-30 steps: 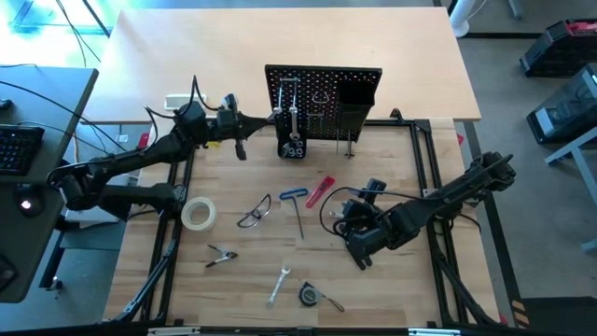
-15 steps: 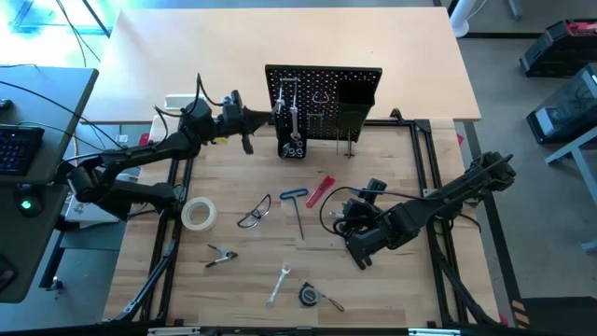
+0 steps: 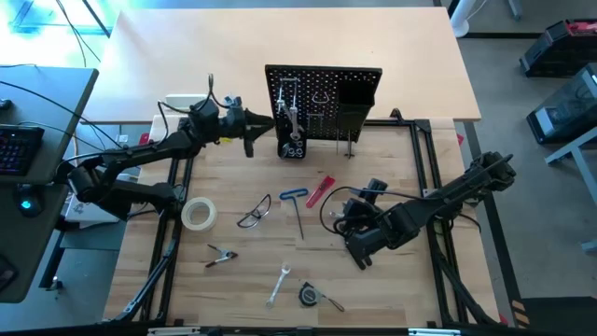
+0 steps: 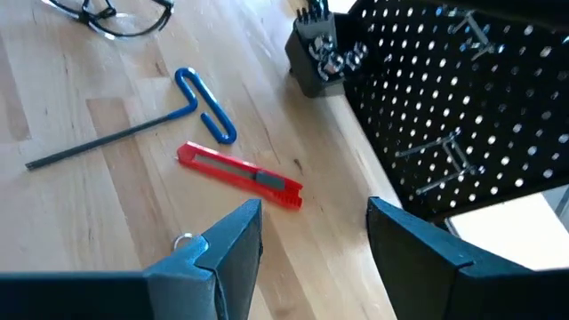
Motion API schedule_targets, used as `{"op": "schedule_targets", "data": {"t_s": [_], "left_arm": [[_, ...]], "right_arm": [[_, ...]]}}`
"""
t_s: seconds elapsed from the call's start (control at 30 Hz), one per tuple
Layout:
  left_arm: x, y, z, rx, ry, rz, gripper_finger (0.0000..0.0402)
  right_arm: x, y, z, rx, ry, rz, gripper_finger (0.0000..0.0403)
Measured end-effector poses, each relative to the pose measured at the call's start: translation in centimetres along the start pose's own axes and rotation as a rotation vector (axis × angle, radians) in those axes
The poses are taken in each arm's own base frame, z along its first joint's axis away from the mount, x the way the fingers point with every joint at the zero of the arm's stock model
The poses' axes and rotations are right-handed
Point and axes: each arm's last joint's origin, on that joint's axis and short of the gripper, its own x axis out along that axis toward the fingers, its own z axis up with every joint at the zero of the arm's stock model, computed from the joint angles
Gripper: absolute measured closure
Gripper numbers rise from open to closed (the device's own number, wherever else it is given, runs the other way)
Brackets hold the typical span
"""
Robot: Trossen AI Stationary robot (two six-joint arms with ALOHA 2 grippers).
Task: Hang tools onto peg board
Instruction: Hang the top wrench onto the peg board
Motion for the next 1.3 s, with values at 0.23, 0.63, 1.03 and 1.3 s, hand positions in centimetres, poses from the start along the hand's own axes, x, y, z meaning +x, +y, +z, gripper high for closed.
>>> {"op": "schedule_targets", "data": {"t_s": [0.23,0.63,1.03,1.3], "left_arm": [[0.2,-2.0,-1.7,-0.085,0.18,-0.159,0.0239],[0.2,-12.0,-2.8,-0.056,0.388,-0.519,0.0236],[3.0,-20.9,-5.1,0.131,0.256,-0.553,0.0236],[7.9,-22.7,-8.9,0.114,0.309,-0.53,0.0236]], "right_arm": [[0.2,0.1,-0.9,0.043,0.087,0.039,0.0206],[5.0,3.5,-7.2,0.109,0.134,0.278,0.0206],[8.8,2.6,-10.8,0.19,0.191,0.291,0.0206],[9.0,2.3,-11.1,0.127,0.237,0.313,0.0208]]}}
